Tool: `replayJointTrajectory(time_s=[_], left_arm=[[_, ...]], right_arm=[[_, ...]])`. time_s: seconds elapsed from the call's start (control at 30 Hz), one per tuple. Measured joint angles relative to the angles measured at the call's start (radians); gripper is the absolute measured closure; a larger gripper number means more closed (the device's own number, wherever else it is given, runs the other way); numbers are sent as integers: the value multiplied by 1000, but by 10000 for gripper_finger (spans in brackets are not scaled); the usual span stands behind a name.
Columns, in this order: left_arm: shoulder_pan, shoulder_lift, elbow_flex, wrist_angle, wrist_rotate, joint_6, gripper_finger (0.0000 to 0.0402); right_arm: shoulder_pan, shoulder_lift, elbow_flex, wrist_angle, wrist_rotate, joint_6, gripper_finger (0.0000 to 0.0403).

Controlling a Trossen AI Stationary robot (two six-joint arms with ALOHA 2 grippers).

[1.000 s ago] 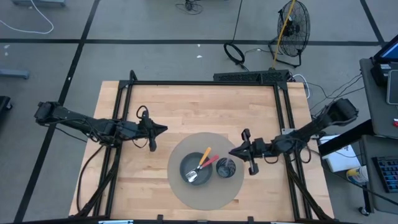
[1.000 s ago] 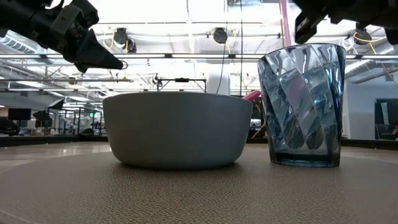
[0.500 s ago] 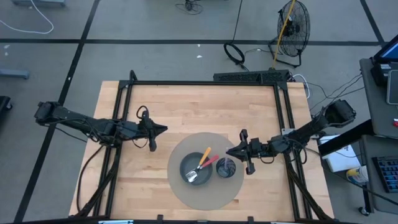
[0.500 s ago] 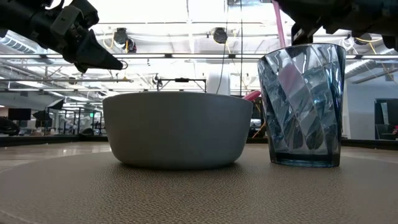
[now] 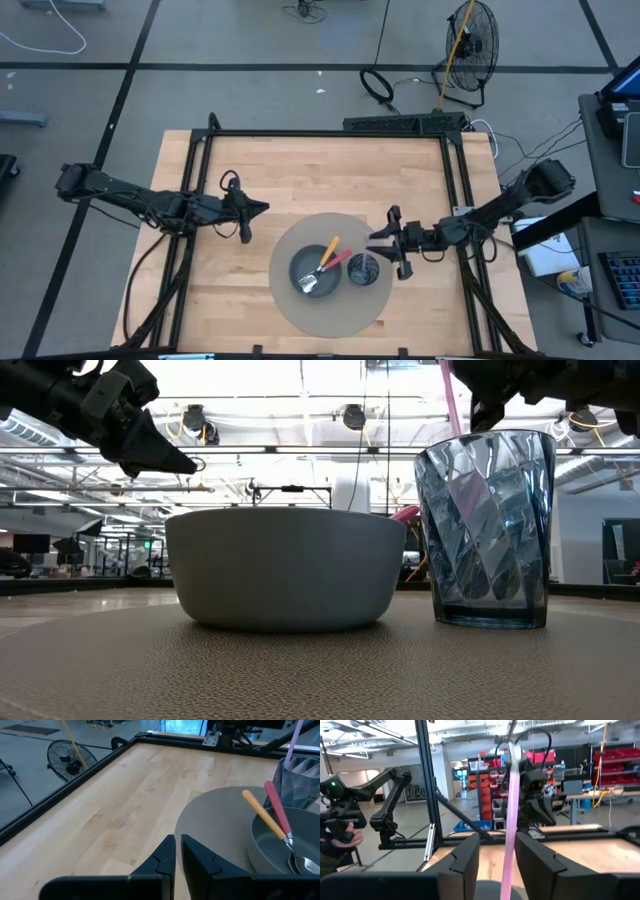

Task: Pick & Place Utensil
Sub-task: Put the pink straw into the blue cup on the brown placemat

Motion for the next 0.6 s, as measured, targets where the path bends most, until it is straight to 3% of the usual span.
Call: replayJointTrajectory(time_s=[0.47,0.6], left_arm=[[0,0,0,-11,0,-6,366],[0,0,0,-11,-1,-7,366]], right_arm=[[0,-80,0,-78,10,-21,234],[0,-81,0,-148,110,-16,213]])
